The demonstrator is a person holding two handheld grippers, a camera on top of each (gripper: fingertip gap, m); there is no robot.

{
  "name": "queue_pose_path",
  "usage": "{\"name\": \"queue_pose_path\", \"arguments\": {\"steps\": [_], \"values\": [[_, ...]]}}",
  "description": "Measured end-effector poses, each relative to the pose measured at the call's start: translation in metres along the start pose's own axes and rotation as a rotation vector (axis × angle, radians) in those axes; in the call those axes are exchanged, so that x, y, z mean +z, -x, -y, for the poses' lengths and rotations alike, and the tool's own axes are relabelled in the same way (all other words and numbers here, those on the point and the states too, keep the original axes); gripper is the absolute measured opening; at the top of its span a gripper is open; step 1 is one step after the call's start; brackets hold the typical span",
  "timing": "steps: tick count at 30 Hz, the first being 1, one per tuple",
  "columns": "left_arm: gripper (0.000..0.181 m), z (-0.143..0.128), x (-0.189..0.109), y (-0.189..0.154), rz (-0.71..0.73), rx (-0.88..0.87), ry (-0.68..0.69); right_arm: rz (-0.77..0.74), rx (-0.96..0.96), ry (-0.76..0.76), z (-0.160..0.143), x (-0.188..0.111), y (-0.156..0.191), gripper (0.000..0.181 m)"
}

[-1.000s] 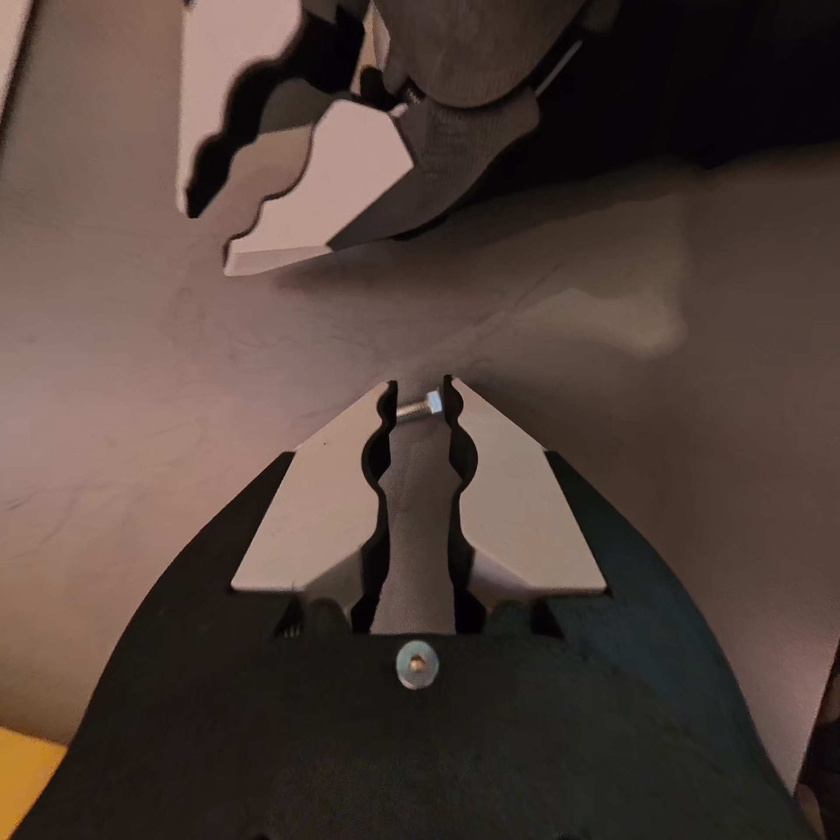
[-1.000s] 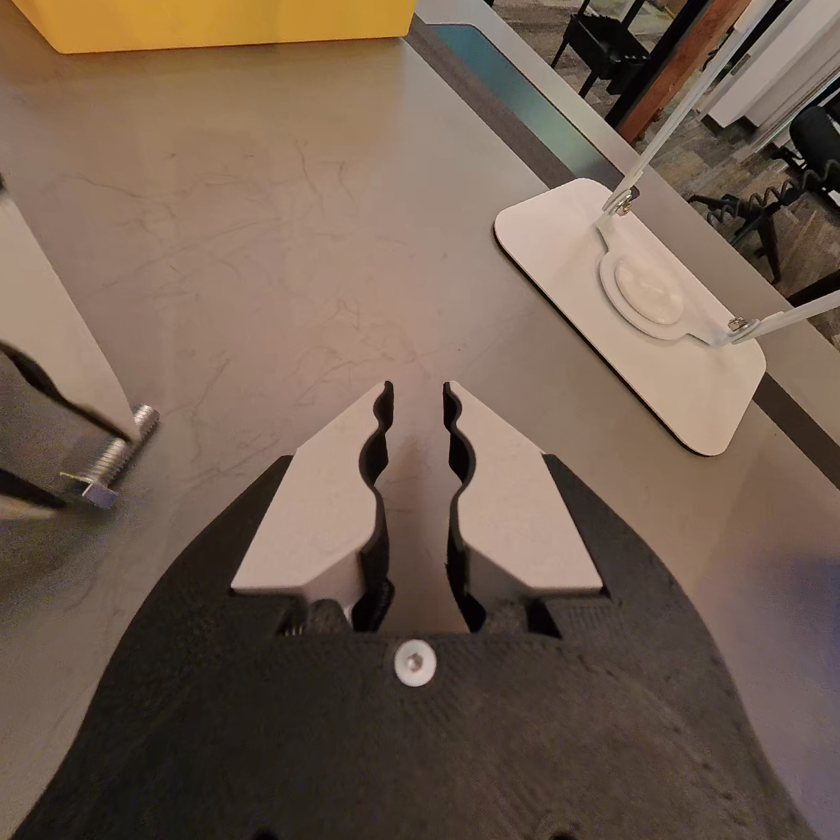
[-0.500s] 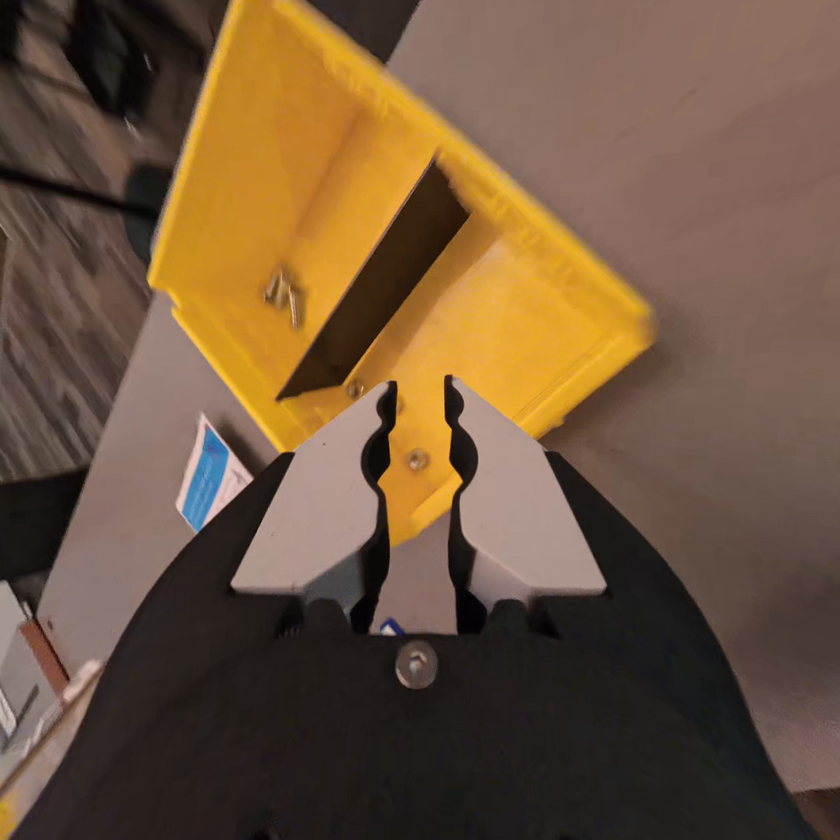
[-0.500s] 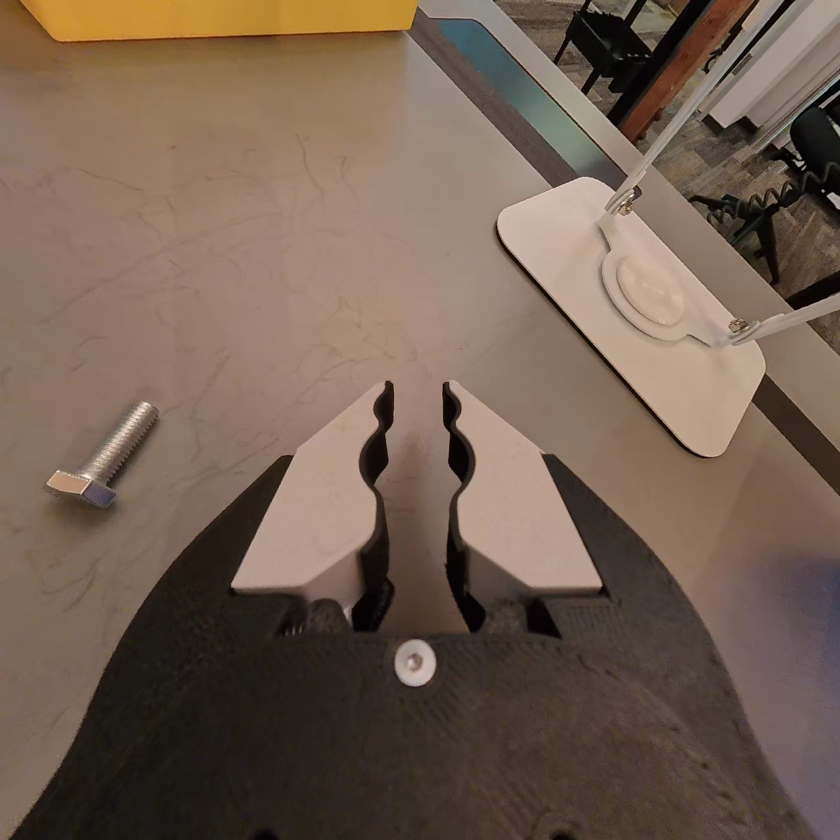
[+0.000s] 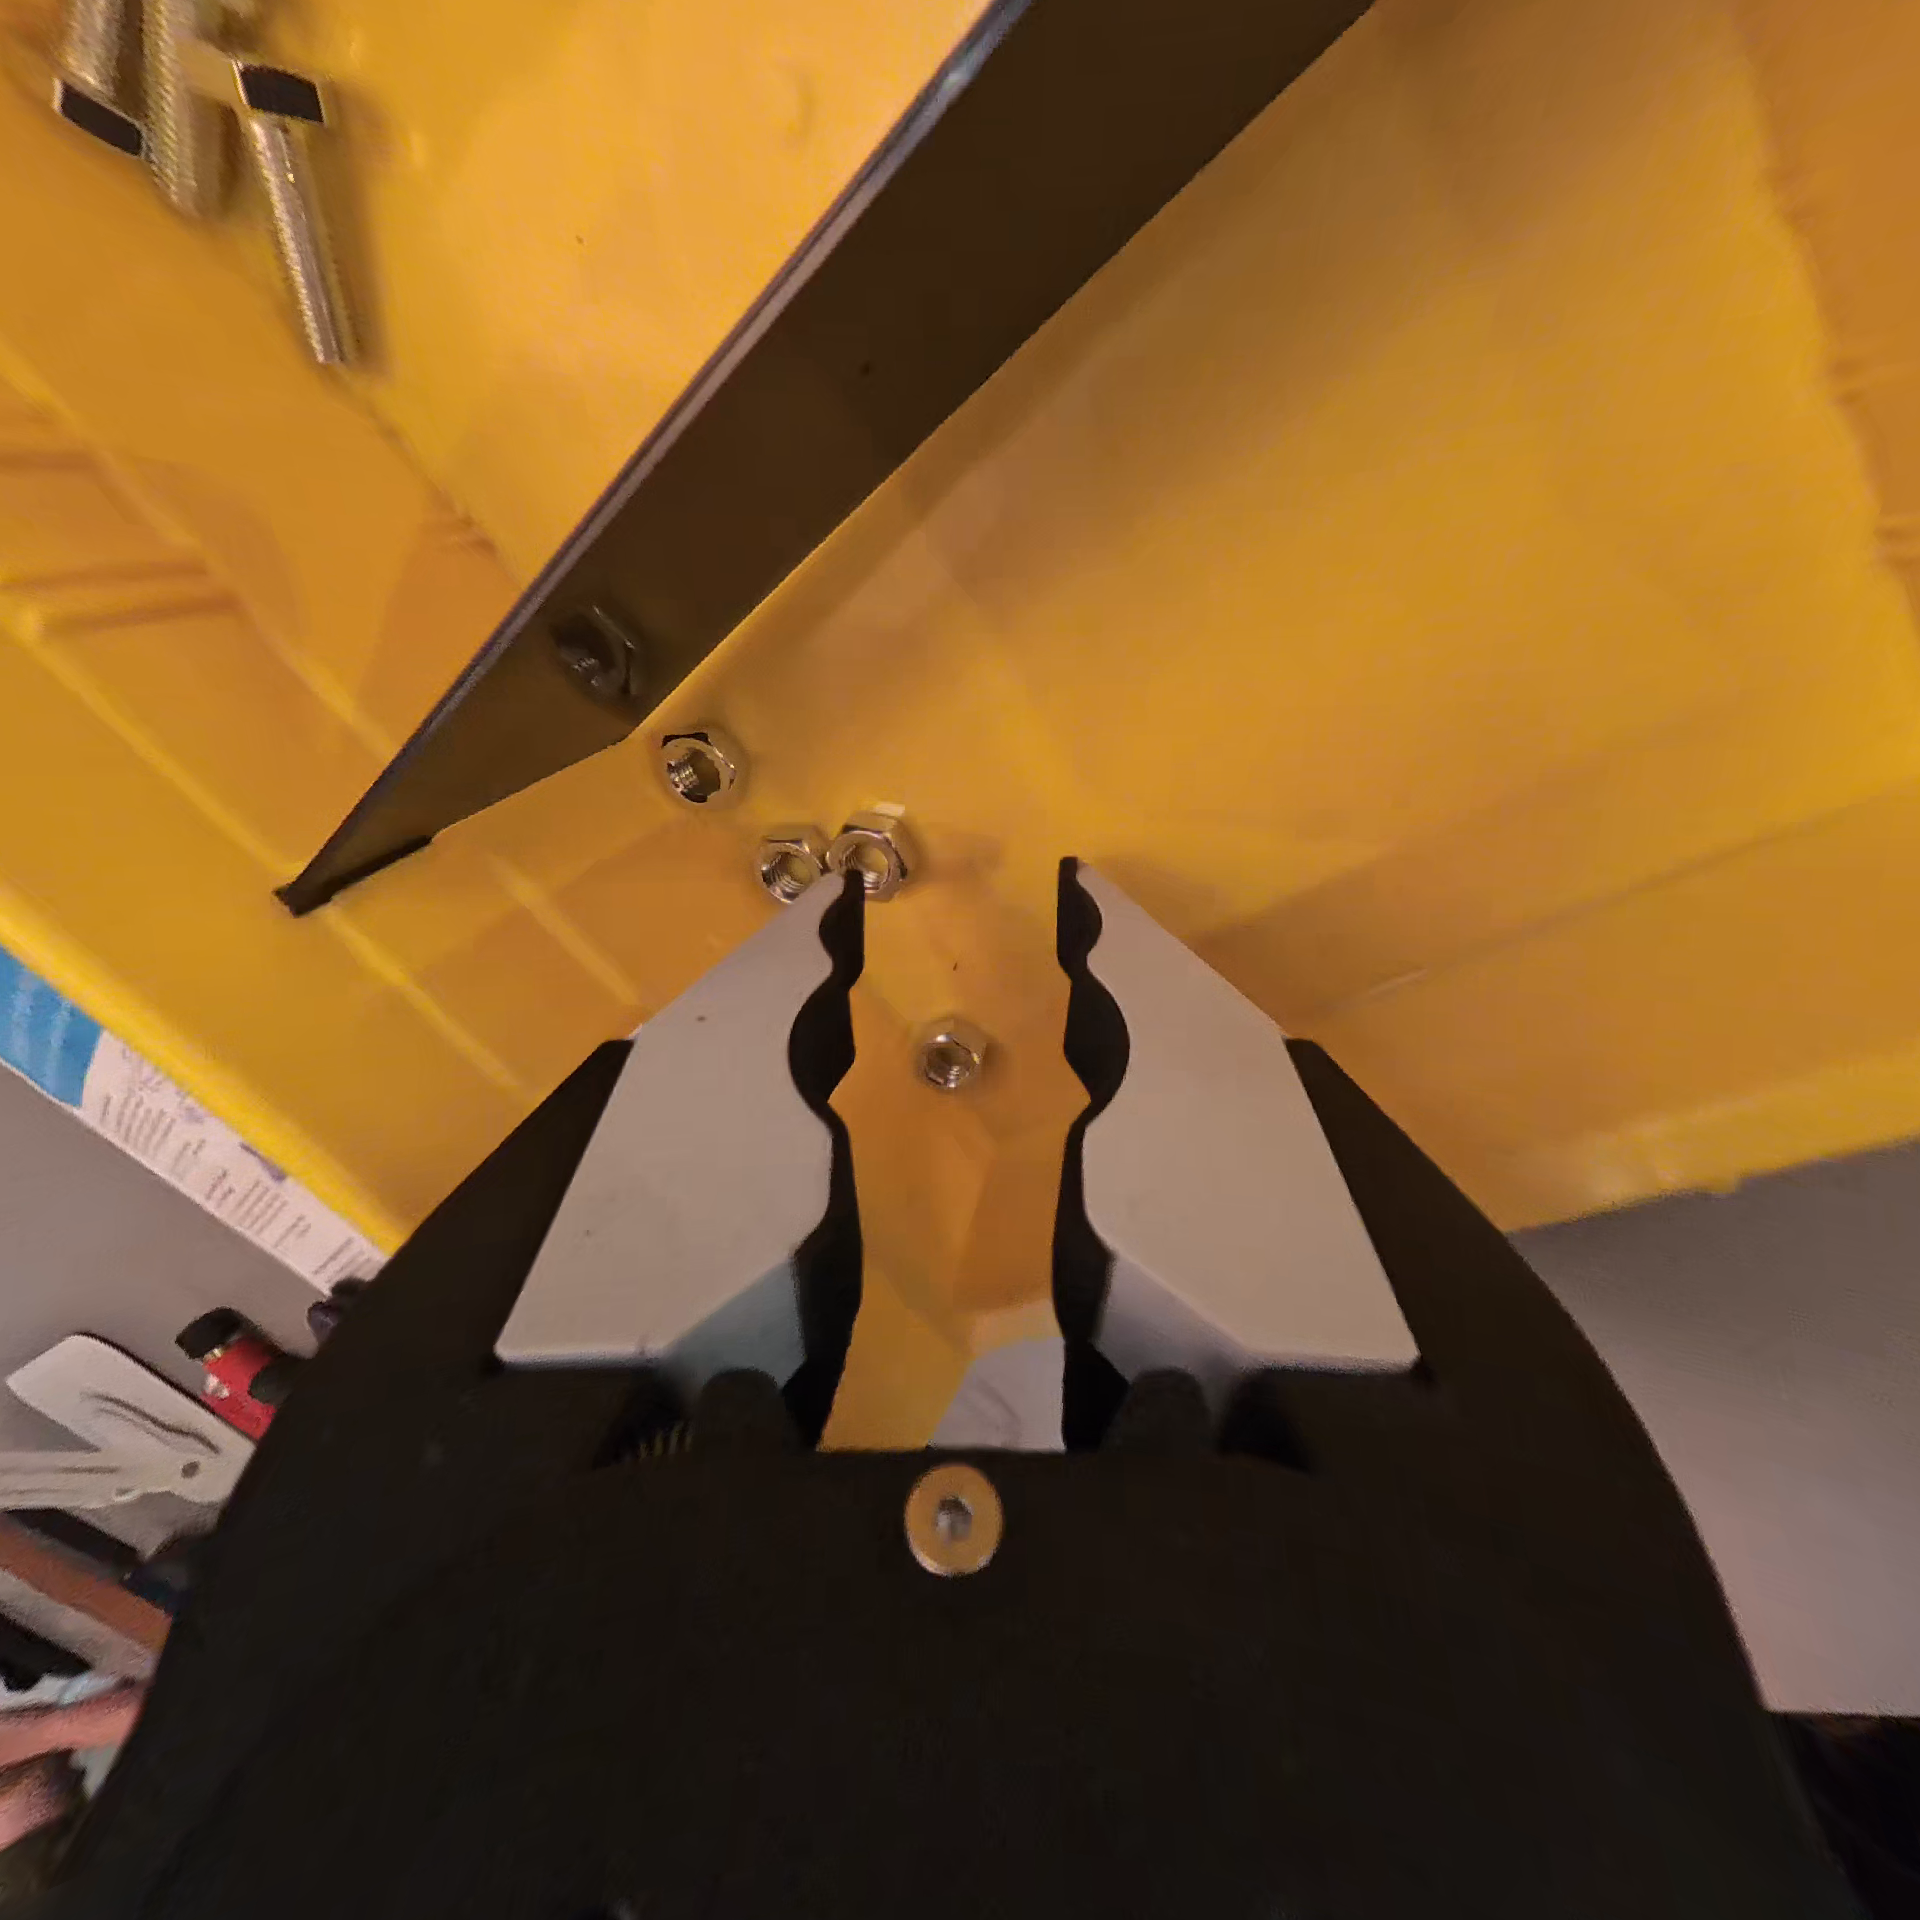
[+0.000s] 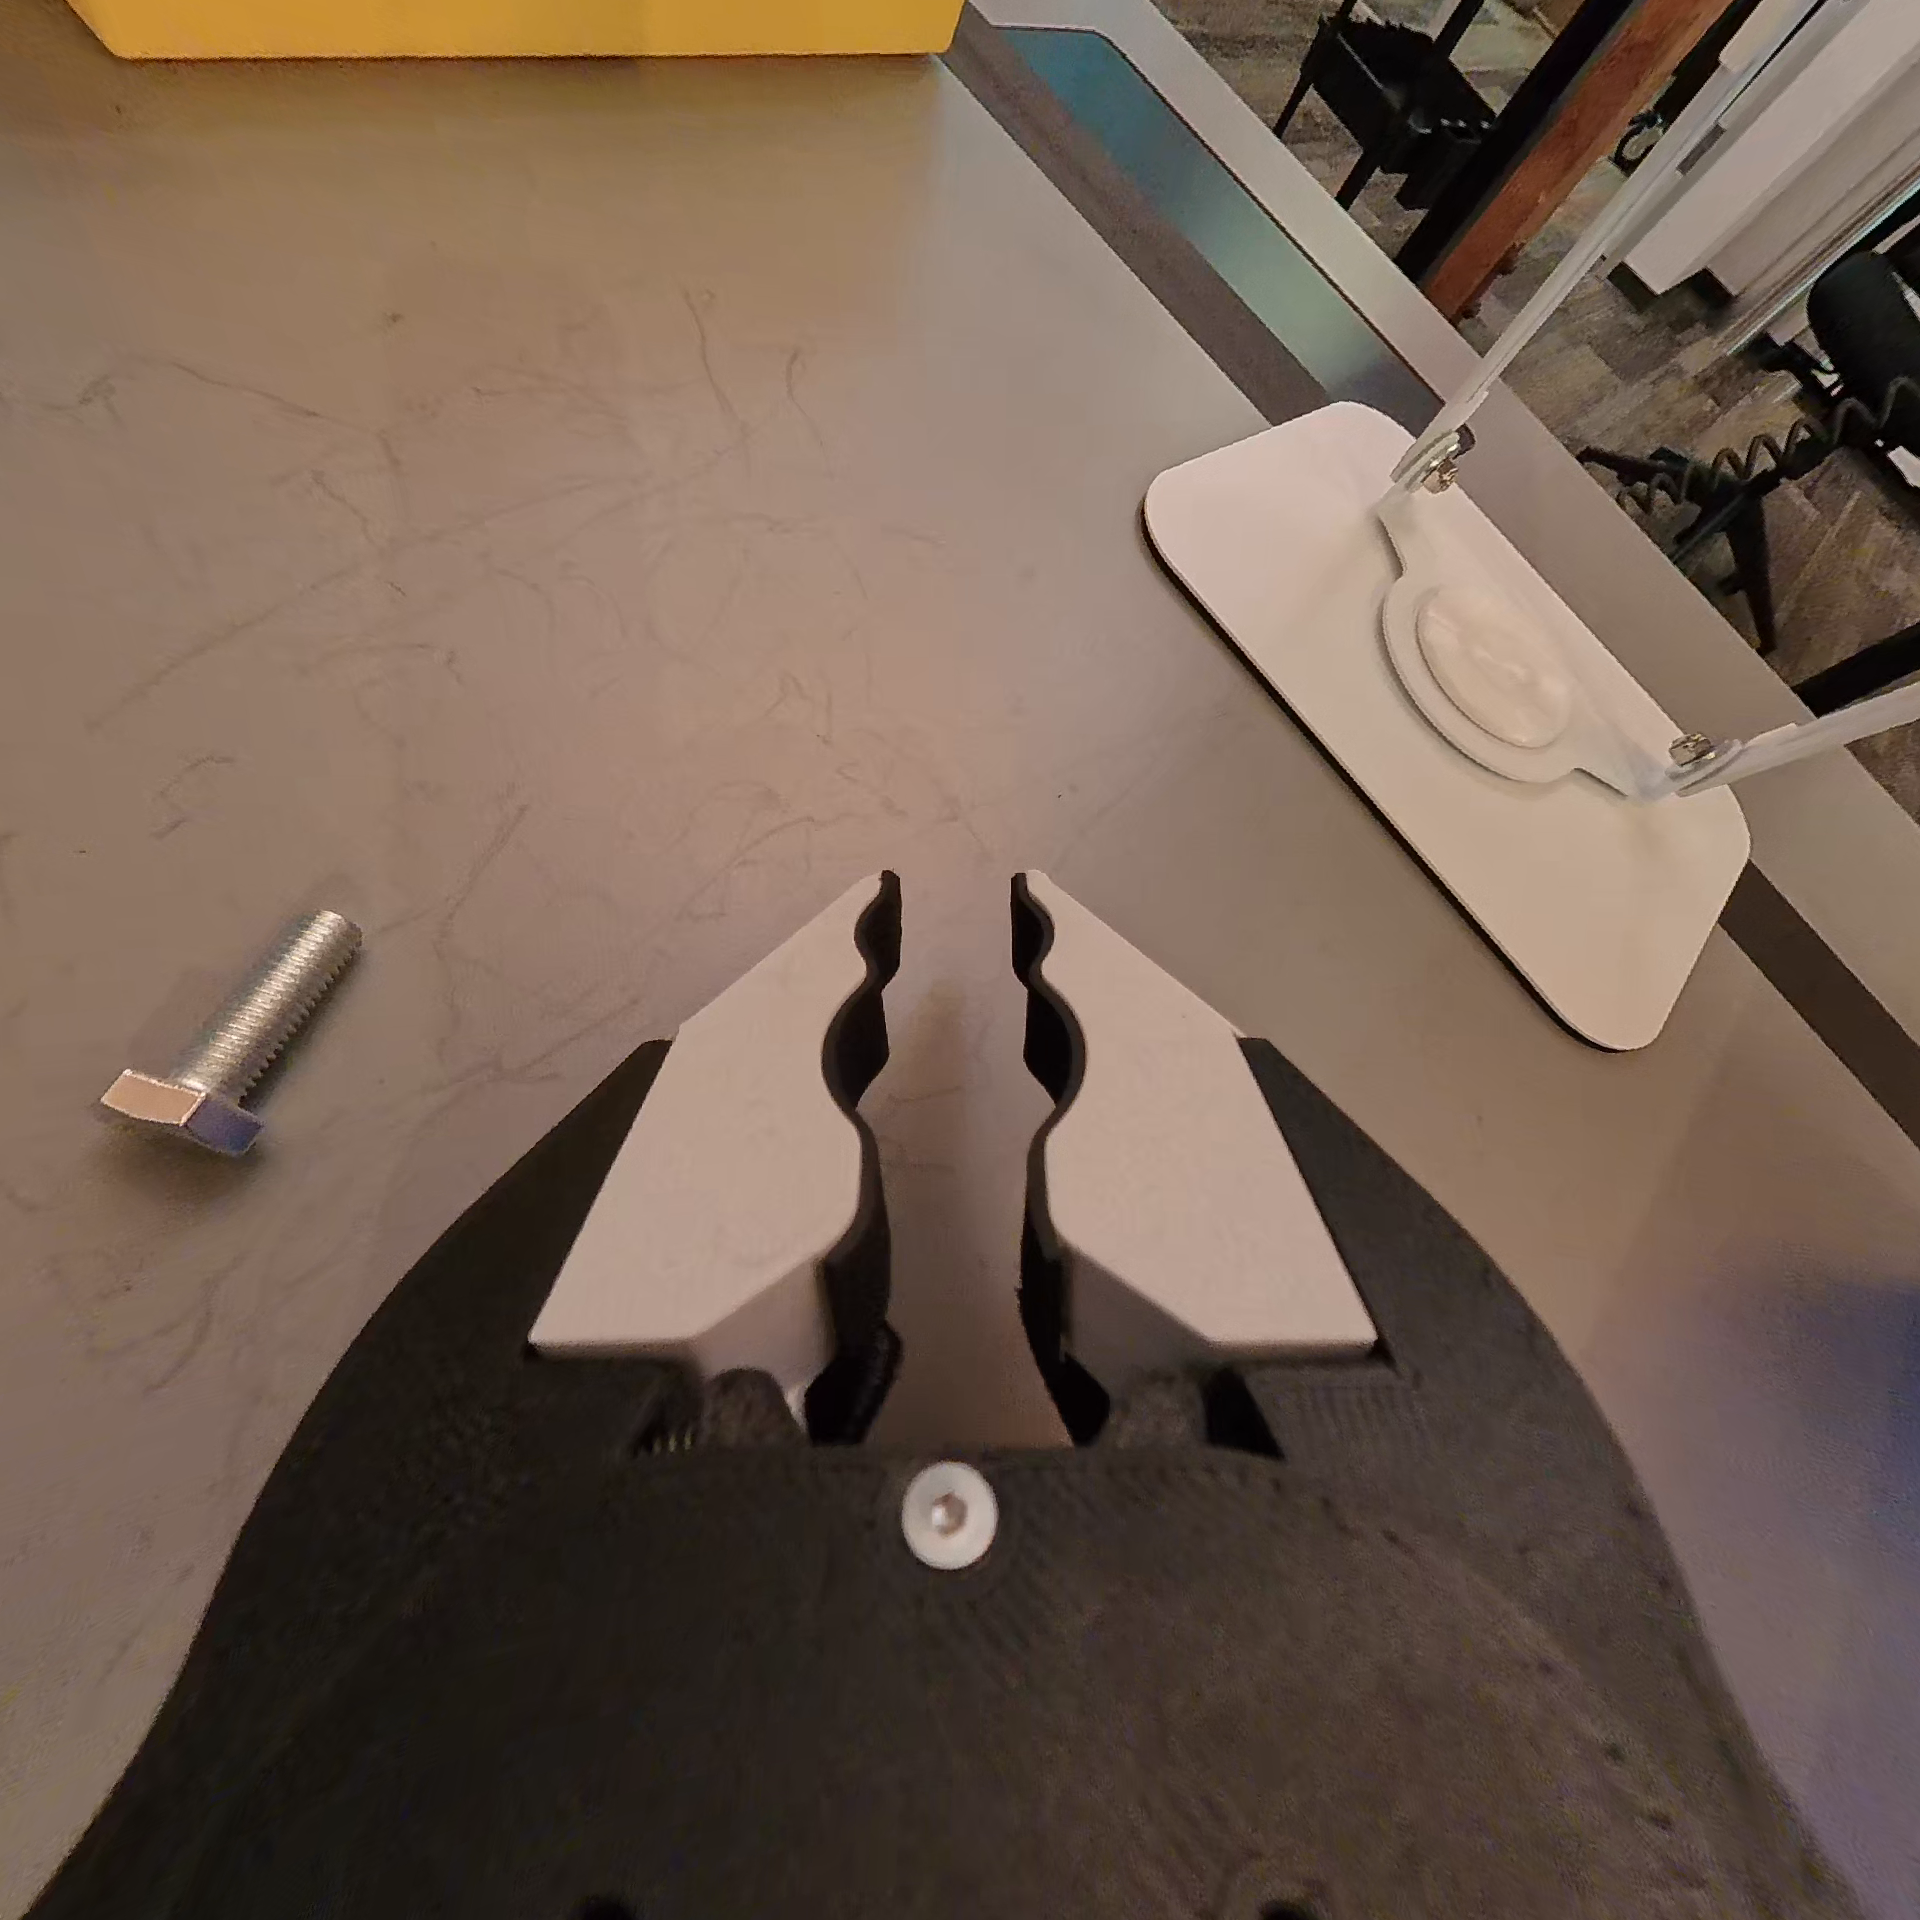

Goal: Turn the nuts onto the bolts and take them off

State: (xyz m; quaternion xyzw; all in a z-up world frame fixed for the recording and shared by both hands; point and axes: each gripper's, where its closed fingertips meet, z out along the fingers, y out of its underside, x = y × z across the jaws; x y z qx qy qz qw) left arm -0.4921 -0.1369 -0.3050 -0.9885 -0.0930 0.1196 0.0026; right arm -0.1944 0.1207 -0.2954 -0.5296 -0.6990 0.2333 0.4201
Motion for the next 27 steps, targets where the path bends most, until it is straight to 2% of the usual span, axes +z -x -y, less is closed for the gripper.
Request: {"name": "queue_pose_path", "arguments": {"steps": [3, 8, 9, 11, 13, 17, 22, 27], "values": [[0.039, -0.001, 0.012, -0.001, -0.025, -0.077, 0.036, 0.002, 0.0, -0.002, 0.0, 0.0, 0.0, 0.02], [0.035, 0.008, 0.014, 0.001, -0.09, -0.174, -0.01, 0.006, 0.002, -0.004, 0.0, 0.0, 0.0, 0.02], [0.031, 0.009, 0.014, 0.001, -0.104, -0.185, -0.018, 0.006, 0.002, -0.004, 0.0, 0.0, 0.0, 0.02], [0.011, 0.012, 0.013, -0.013, -0.21, -0.201, -0.037, 0.008, 0.003, -0.004, 0.0, 0.0, 0.0, 0.02], [0.012, 0.017, 0.007, -0.02, -0.274, -0.208, -0.068, 0.009, 0.004, -0.004, 0.001, 0.0, 0.0, 0.02], [0.012, 0.027, -0.006, -0.01, -0.231, -0.223, -0.144, 0.009, 0.004, -0.004, 0.001, 0.0, 0.001, 0.02], [0.004, 0.019, 0.008, -0.021, -0.224, -0.162, -0.072, 0.01, 0.003, -0.002, 0.0, 0.0, 0.001, 0.02], [0.004, 0.031, 0.004, -0.033, -0.266, -0.149, -0.135, 0.01, 0.002, -0.001, 0.0, 0.0, 0.001, 0.019]]}}
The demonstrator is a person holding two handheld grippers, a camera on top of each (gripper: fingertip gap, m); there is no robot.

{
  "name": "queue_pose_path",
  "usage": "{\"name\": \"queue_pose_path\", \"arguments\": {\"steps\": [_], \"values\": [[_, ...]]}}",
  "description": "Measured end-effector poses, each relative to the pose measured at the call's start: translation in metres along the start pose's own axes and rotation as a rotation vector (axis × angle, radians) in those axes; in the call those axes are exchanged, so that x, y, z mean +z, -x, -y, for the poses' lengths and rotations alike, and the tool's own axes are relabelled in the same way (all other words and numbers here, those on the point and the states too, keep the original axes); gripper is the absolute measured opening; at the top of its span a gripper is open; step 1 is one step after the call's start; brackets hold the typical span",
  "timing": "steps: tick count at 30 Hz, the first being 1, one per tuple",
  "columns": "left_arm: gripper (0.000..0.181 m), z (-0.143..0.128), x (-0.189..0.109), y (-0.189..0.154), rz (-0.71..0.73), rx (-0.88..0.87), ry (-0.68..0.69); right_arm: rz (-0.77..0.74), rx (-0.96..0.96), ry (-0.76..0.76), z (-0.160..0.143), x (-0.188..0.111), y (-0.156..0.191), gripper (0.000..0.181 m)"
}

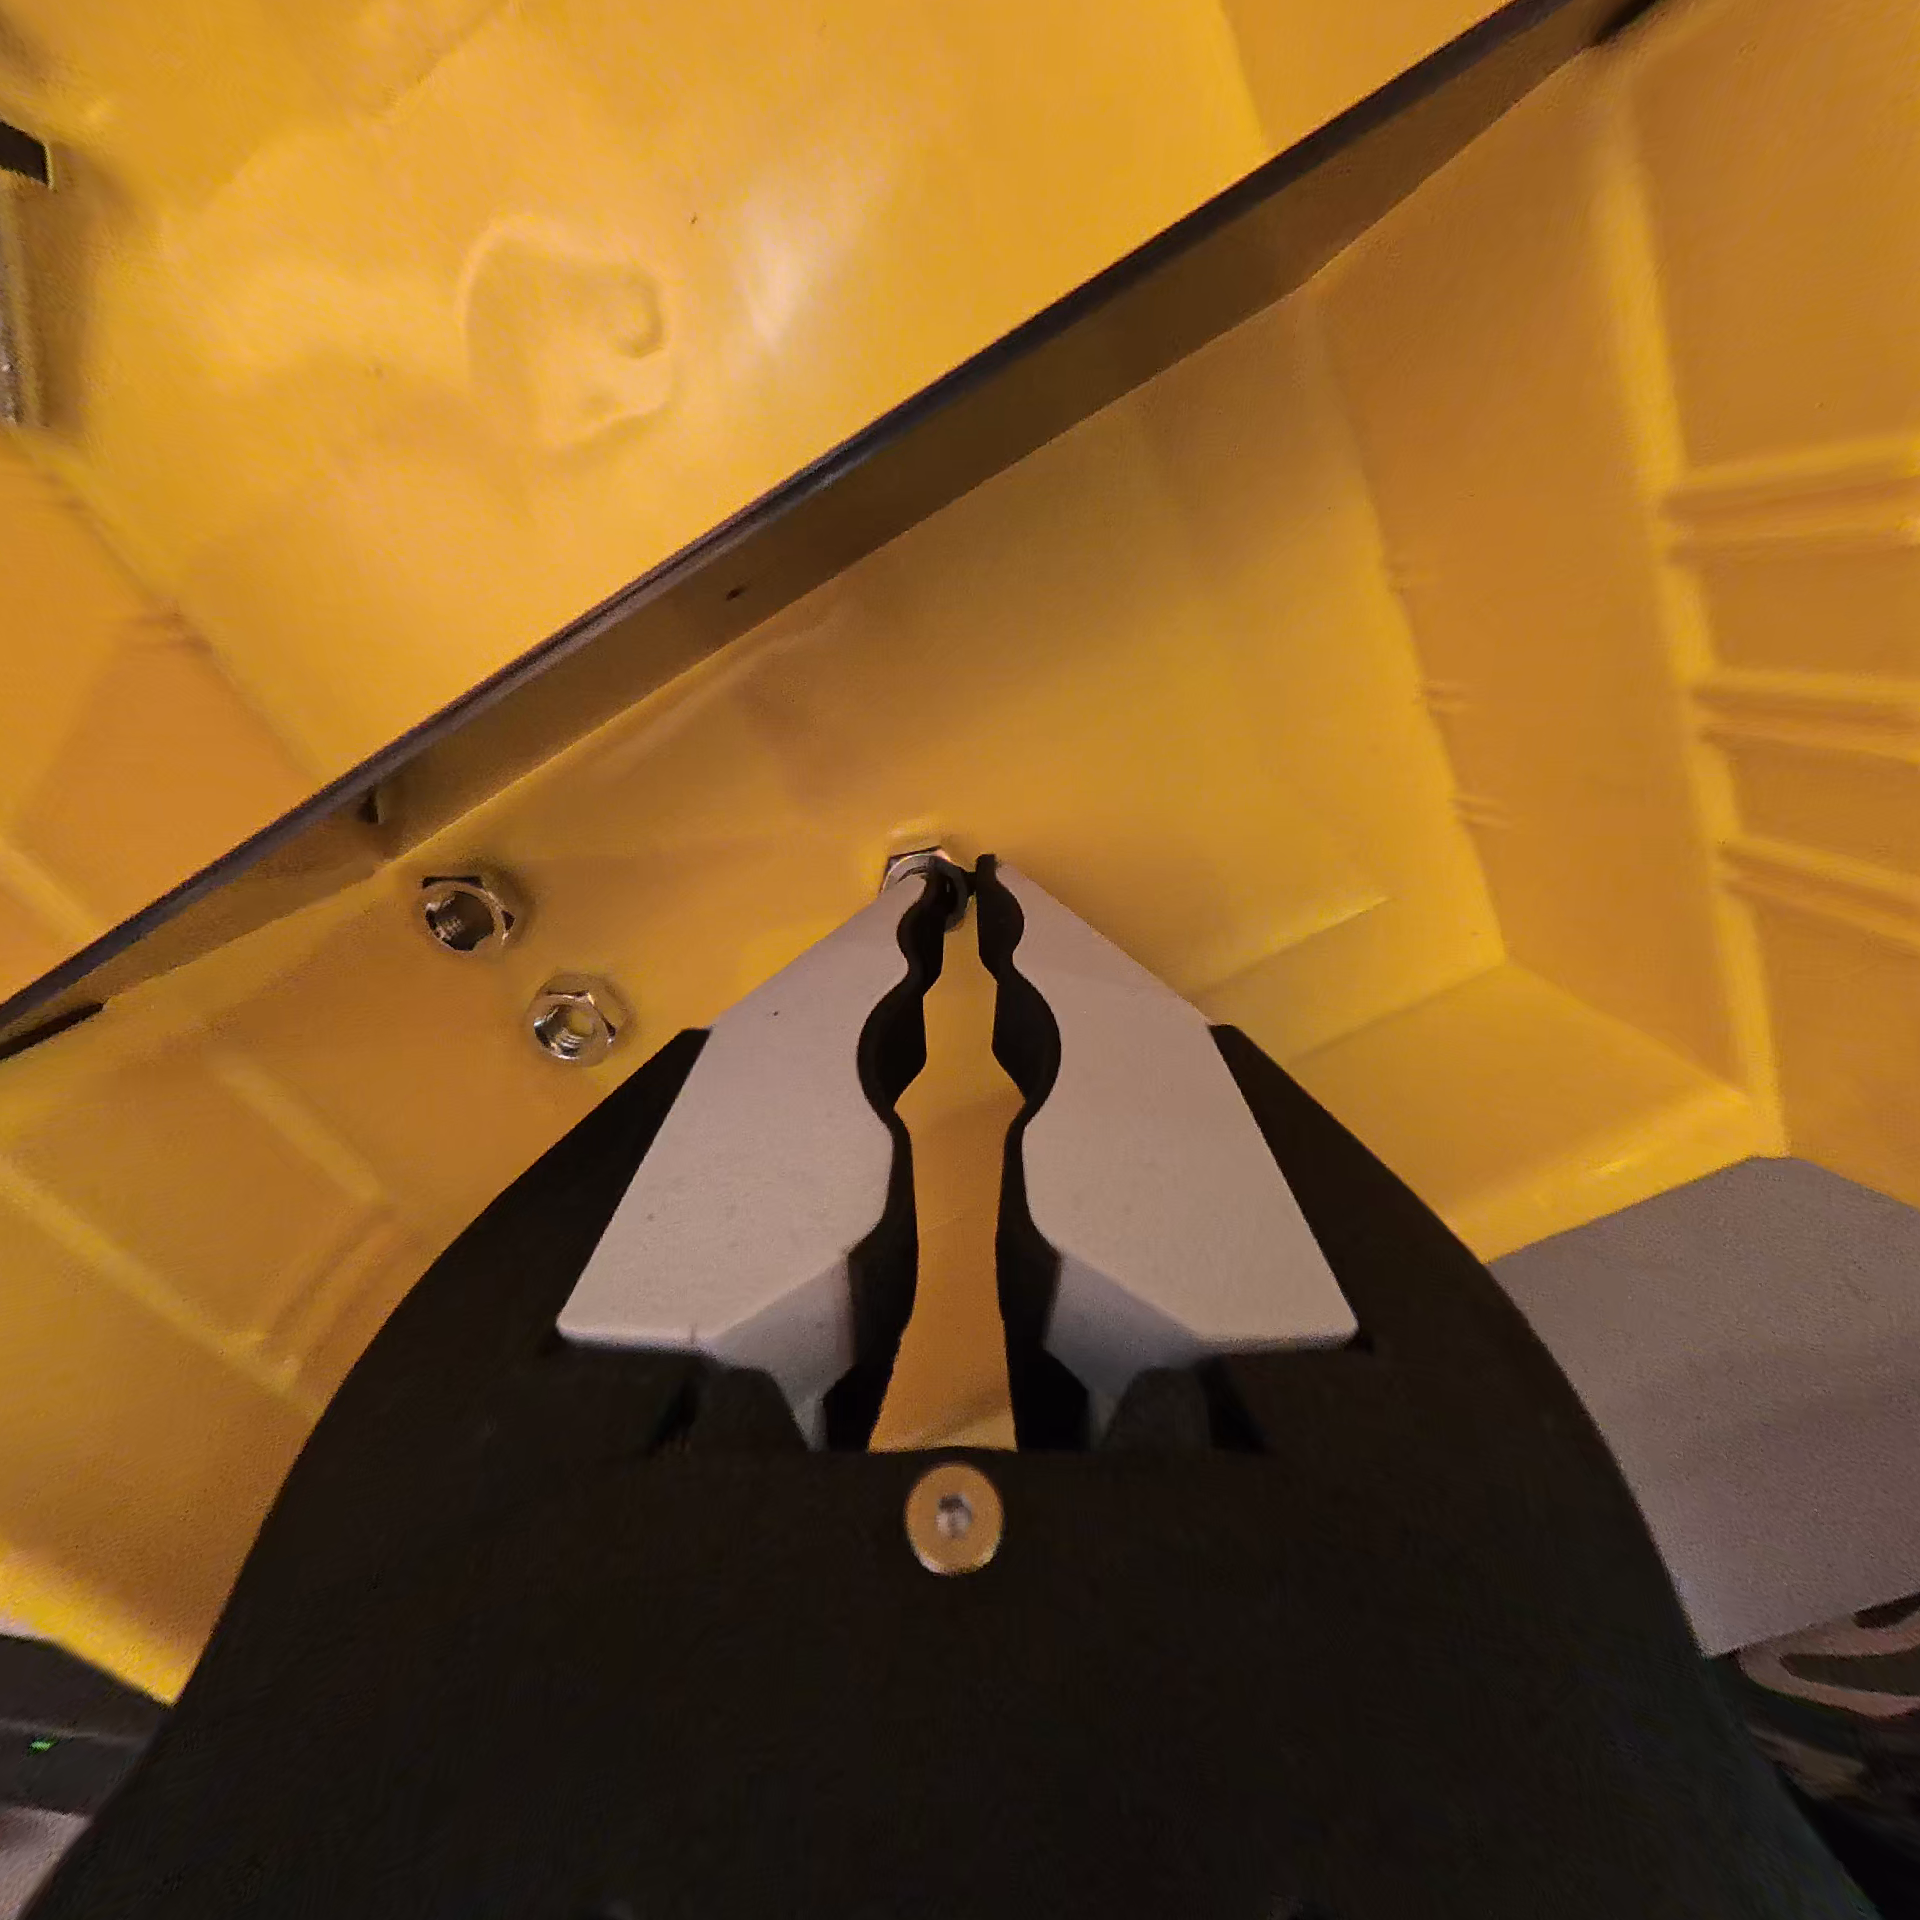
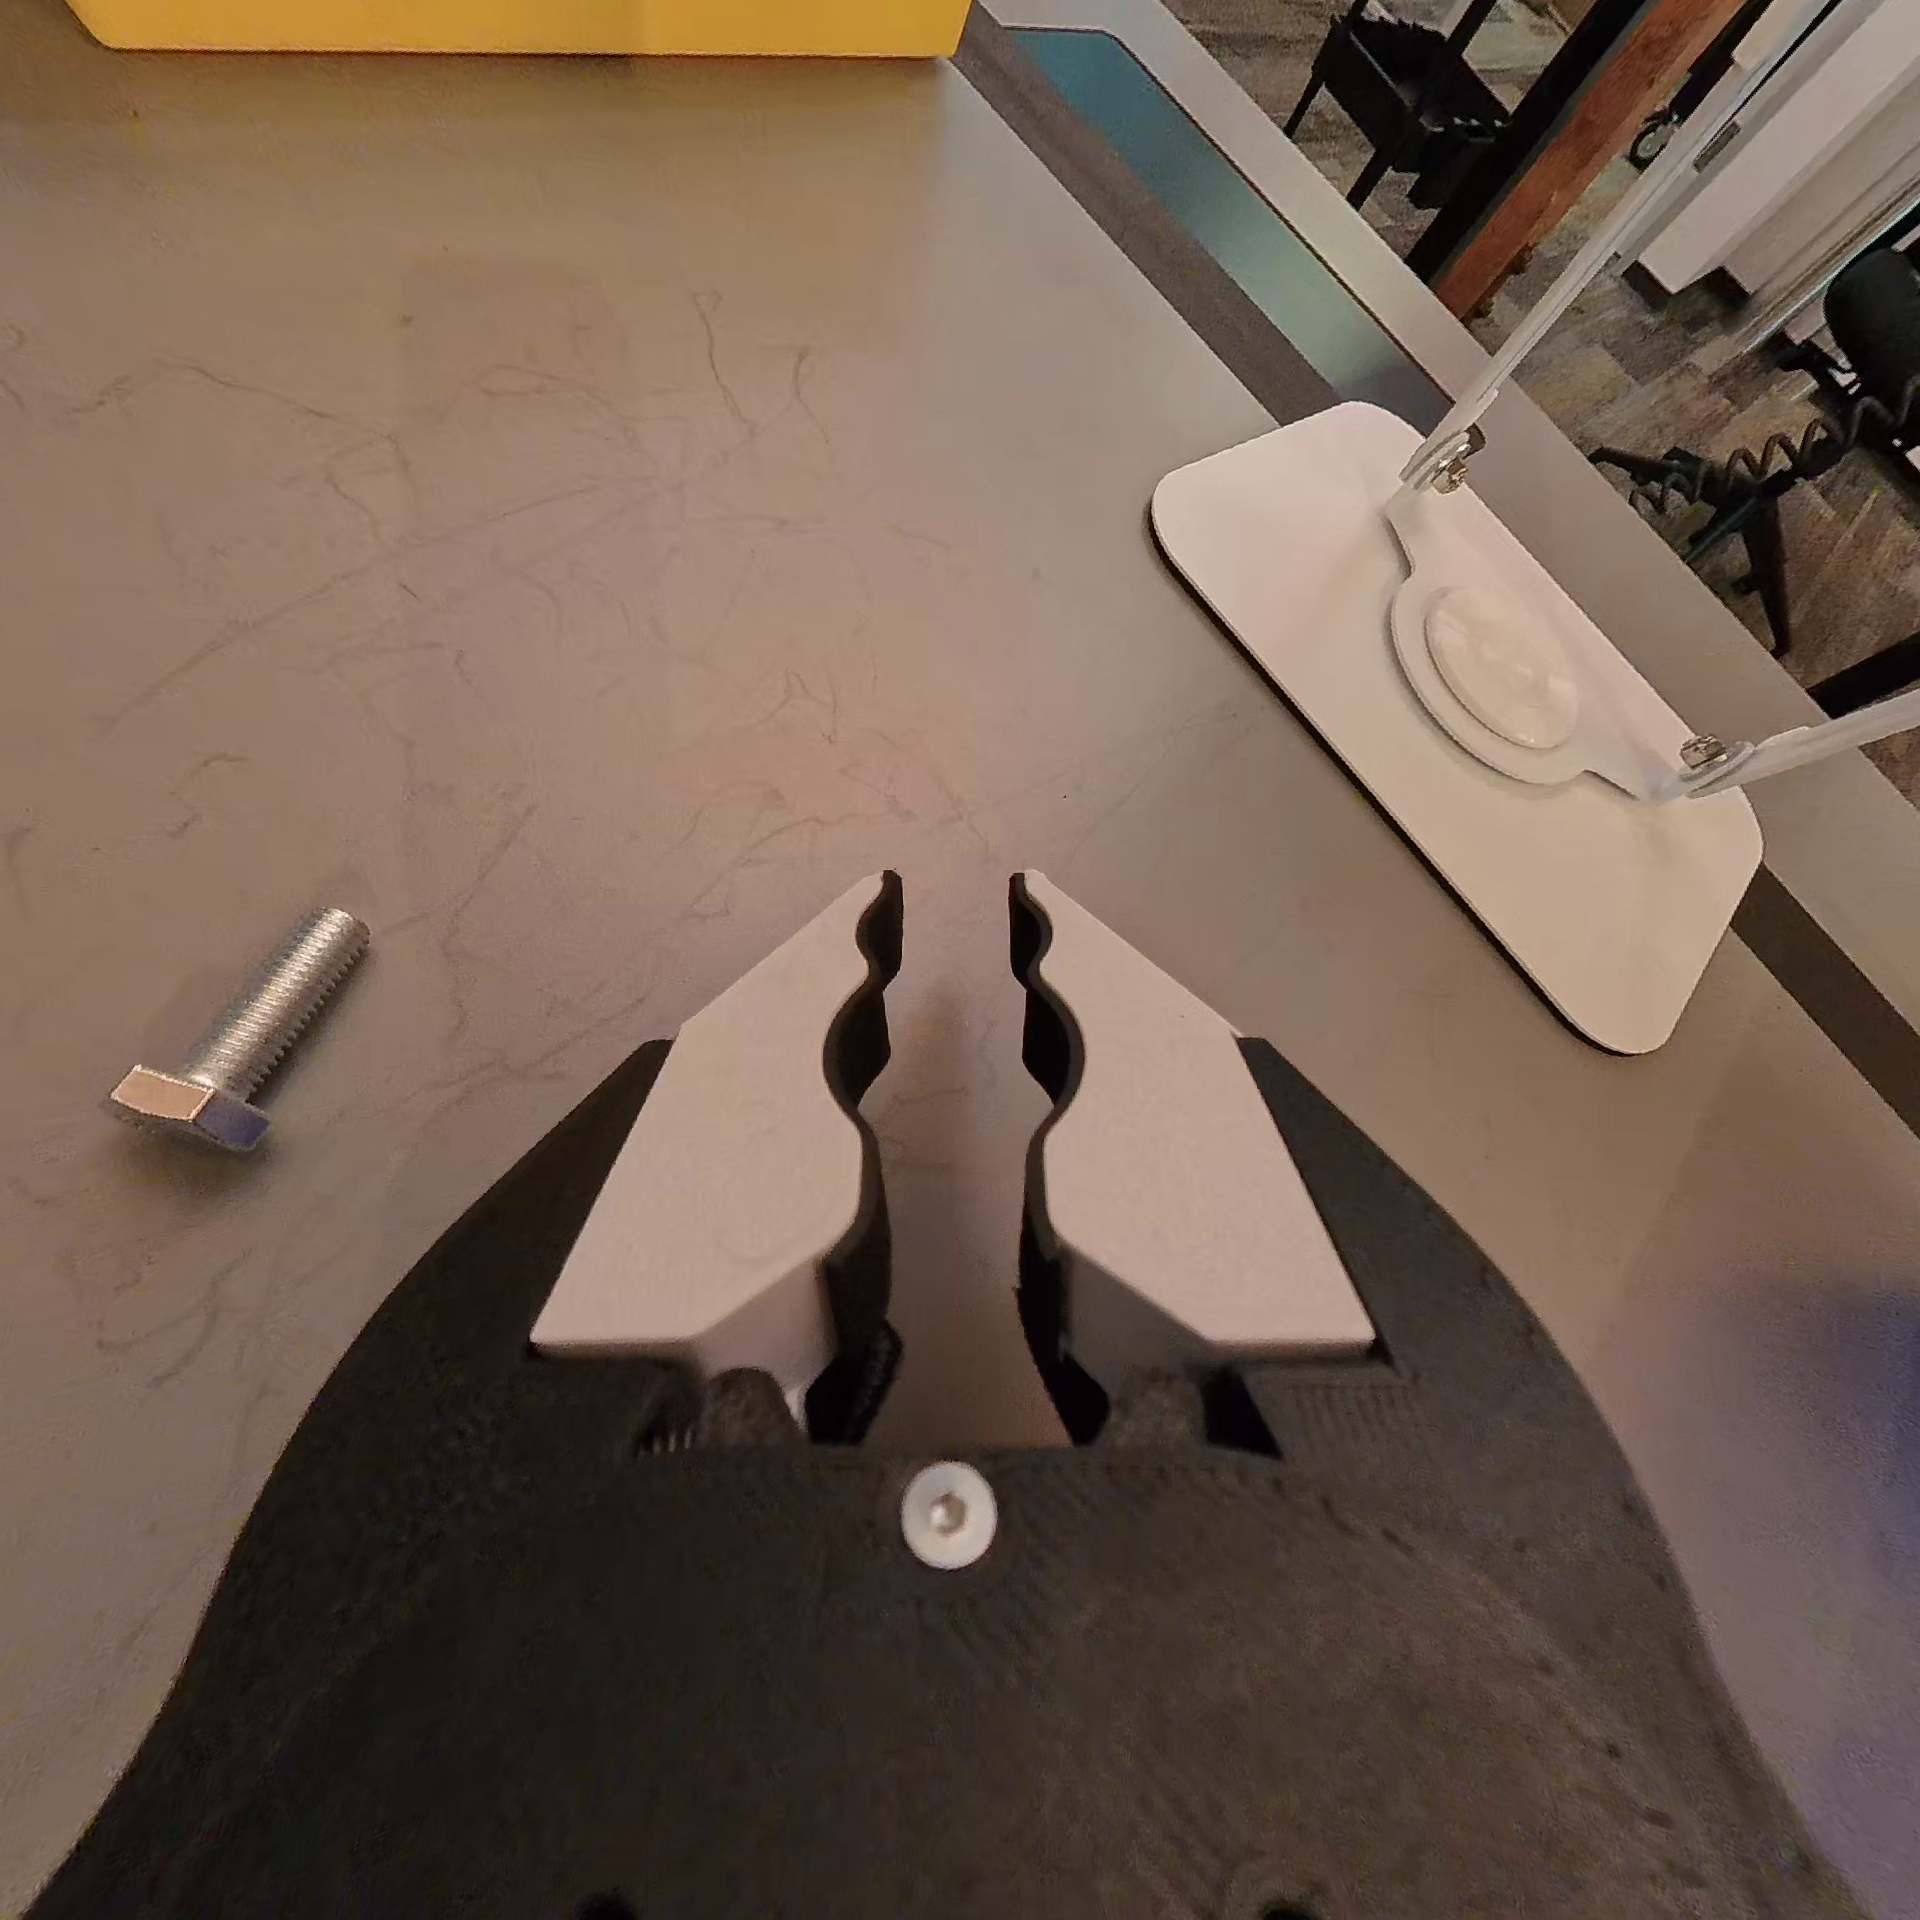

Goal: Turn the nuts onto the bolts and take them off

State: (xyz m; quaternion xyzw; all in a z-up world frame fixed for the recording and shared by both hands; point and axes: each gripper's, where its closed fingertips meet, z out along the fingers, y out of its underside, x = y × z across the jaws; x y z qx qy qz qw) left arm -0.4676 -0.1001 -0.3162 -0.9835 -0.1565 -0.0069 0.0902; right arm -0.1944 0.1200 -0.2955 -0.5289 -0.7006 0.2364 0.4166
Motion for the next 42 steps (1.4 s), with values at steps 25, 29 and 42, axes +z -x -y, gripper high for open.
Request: {"name": "queue_pose_path", "arguments": {"steps": [25, 29, 42], "values": [[0.004, 0.063, -0.134, -0.251, -0.019, 0.818, -0.38, 0.011, 0.06, -0.033, 0.004, -0.003, -0.006, 0.019], [0.004, 0.056, -0.088, -0.308, -0.092, 0.949, -0.287, 0.032, 0.187, -0.088, 0.008, -0.009, -0.019, 0.018], [0.005, 0.038, 0.023, -0.384, -0.233, 1.055, -0.01, 0.2, 0.608, -0.232, 0.011, -0.023, -0.053, 0.021]]}}
